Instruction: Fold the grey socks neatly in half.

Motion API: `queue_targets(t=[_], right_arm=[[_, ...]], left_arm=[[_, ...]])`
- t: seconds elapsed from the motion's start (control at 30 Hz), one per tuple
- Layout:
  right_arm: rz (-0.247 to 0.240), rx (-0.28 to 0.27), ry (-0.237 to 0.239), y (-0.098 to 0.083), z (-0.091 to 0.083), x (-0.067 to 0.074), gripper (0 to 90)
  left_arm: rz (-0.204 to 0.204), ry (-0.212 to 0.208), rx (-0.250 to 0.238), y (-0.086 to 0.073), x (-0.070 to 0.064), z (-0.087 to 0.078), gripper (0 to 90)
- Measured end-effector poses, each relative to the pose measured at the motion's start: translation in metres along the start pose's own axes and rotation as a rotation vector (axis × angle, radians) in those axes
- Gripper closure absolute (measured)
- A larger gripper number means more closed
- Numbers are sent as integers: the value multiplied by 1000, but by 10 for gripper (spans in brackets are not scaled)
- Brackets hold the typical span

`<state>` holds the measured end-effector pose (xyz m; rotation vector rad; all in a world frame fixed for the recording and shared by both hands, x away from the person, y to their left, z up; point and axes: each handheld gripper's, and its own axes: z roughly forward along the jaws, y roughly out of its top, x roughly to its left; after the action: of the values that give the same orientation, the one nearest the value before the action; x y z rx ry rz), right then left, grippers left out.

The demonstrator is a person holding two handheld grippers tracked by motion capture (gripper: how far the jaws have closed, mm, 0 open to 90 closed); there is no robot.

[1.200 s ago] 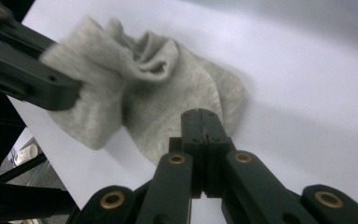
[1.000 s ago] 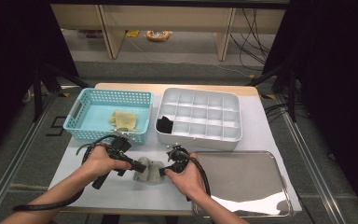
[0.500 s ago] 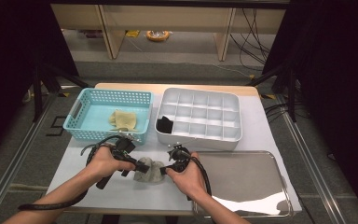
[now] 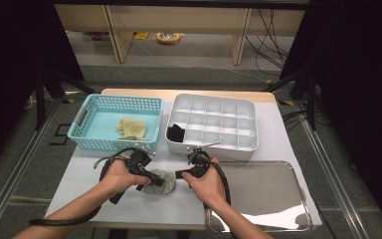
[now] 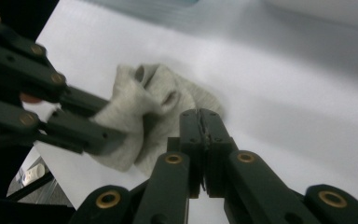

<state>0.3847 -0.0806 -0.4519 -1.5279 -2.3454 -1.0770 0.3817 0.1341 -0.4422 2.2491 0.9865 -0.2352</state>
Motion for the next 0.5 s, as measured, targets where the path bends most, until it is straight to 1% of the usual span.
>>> queue_targets(t=[0.03,0.07,0.1,0.13,0.2,0.23,0.27,0.3,0.33,0.37,0.4,0.47,0.5], right_arm=[[4,-9,-4,1,-2,0,881],[7,-11,-1,2,-2,0,879],[4,-15,1,2,-3,-1,876],[17,-17,10,2,-3,0,873],[4,-19,4,3,-3,-1,868],[7,-21,0,2,-3,0,865],[7,-16,9,2,-3,-1,862],[11,-16,9,2,-2,0,859],[14,-19,0,2,-2,1,855],[21,-16,4,2,-2,1,851],[1,-20,-4,2,-2,0,843],[29,-8,21,2,-2,1,829],[29,-7,22,2,-1,1,825]], left_arm=[[9,0,5,0,0,1,804],[6,1,3,1,-1,2,803],[13,5,5,1,-1,3,803],[17,7,6,1,-2,4,802],[46,18,23,2,-2,4,802],[59,14,24,2,-2,5,802],[62,16,24,2,-2,5,802],[38,17,3,1,-5,8,803],[47,20,10,1,-5,9,803],[45,21,19,0,-5,10,802],[44,23,14,0,-6,12,800],[39,21,5,0,-7,15,789],[53,27,9,0,-6,16,781]])
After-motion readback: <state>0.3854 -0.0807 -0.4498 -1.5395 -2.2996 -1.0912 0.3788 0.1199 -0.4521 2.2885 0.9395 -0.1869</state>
